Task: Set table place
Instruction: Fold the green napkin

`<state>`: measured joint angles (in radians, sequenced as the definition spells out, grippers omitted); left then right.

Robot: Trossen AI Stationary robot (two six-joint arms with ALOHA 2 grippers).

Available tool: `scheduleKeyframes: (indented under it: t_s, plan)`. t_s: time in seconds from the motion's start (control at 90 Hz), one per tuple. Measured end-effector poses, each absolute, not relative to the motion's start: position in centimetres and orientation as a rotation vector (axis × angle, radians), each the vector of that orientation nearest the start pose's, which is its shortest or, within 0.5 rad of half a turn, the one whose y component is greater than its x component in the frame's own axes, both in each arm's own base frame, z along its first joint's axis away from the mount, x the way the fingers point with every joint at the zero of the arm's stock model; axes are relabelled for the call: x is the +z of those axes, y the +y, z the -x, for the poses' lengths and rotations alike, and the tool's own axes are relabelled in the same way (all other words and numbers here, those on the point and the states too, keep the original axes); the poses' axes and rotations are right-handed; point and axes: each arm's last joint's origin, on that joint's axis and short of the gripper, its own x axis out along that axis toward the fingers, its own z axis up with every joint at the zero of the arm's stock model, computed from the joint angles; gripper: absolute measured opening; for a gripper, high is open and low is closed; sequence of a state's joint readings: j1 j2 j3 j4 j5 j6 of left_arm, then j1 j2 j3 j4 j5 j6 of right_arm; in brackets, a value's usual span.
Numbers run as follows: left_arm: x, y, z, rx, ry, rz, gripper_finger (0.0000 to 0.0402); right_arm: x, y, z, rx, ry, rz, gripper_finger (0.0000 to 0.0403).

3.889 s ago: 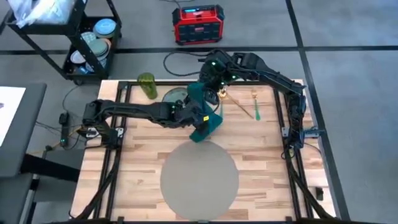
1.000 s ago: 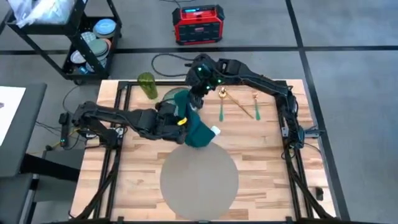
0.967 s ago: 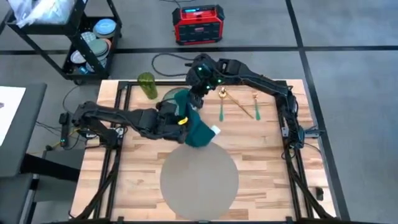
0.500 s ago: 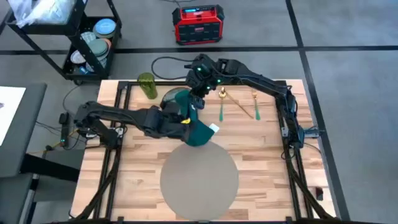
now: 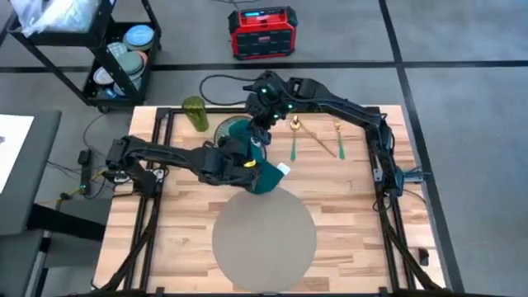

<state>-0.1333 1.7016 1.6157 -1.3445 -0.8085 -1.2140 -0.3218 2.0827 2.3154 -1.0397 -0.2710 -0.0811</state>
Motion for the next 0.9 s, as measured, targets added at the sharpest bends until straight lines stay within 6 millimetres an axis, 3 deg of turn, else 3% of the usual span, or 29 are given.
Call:
scheduleKeyframes:
  t_s: [0.256, 0.689, 0.8, 0.9]
  plan:
    - [32.9, -1.6, -31.5, 1.174, 0.716, 0.365, 0.0127, 37.8, -13.8, -41.7, -0.016, 0.787, -0.146, 0.0000]
    - [31.5, -0.4, -31.6, 1.217, 0.772, 0.330, 0.0125, 37.7, -14.5, -41.3, -0.015, 0.799, -0.157, 0.0000]
    - [30.2, -0.4, -31.9, 1.195, 0.783, 0.360, 0.0105, 37.7, -14.4, -41.3, -0.013, 0.803, -0.157, 0.0000]
    - [29.5, -0.5, -32.0, 1.181, 0.799, 0.378, 0.0048, 37.7, -14.2, -41.4, -0.008, 0.804, -0.156, 0.0000]
